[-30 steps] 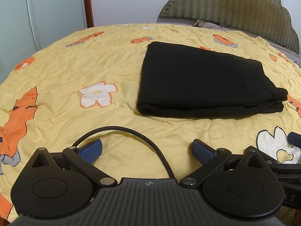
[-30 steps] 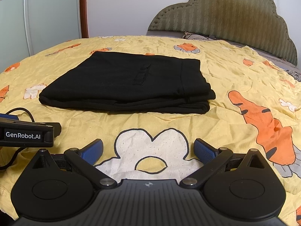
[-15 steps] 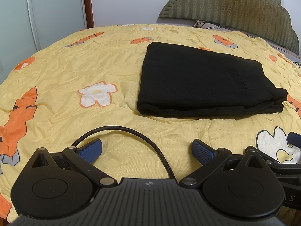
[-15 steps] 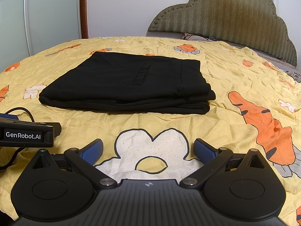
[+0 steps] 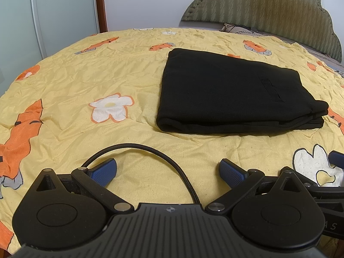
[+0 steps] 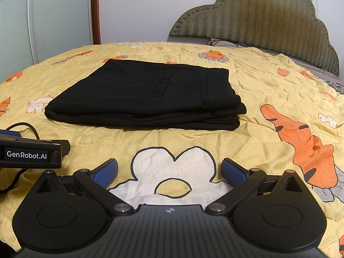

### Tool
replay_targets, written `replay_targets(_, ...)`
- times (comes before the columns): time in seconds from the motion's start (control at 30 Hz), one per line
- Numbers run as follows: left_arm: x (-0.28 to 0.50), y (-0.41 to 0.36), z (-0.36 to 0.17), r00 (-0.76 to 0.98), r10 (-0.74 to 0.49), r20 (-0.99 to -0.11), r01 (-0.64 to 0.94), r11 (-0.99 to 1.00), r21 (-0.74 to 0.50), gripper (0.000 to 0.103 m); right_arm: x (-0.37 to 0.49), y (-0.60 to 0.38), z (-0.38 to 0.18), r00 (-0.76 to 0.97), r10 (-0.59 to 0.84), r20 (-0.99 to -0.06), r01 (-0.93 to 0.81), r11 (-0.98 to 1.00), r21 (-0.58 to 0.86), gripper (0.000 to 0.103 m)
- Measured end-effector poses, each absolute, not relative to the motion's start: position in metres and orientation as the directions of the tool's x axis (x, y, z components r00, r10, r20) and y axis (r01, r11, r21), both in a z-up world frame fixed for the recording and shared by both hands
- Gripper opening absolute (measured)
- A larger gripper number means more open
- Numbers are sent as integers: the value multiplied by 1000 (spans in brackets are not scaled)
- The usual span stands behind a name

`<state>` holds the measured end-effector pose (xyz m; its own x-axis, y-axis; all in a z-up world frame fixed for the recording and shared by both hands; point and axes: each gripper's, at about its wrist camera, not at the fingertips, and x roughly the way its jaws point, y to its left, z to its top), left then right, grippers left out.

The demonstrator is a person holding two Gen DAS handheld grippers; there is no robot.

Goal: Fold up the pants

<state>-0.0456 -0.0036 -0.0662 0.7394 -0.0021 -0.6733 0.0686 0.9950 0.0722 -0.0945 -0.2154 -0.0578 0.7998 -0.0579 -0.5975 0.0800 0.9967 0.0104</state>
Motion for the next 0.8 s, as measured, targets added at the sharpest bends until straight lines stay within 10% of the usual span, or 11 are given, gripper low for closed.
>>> replay_targets(0.8, -46, -4, -66, 742, -2, -671, 69, 995, 73, 103, -95, -214, -58, 802, -61, -594, 84, 996, 11, 103)
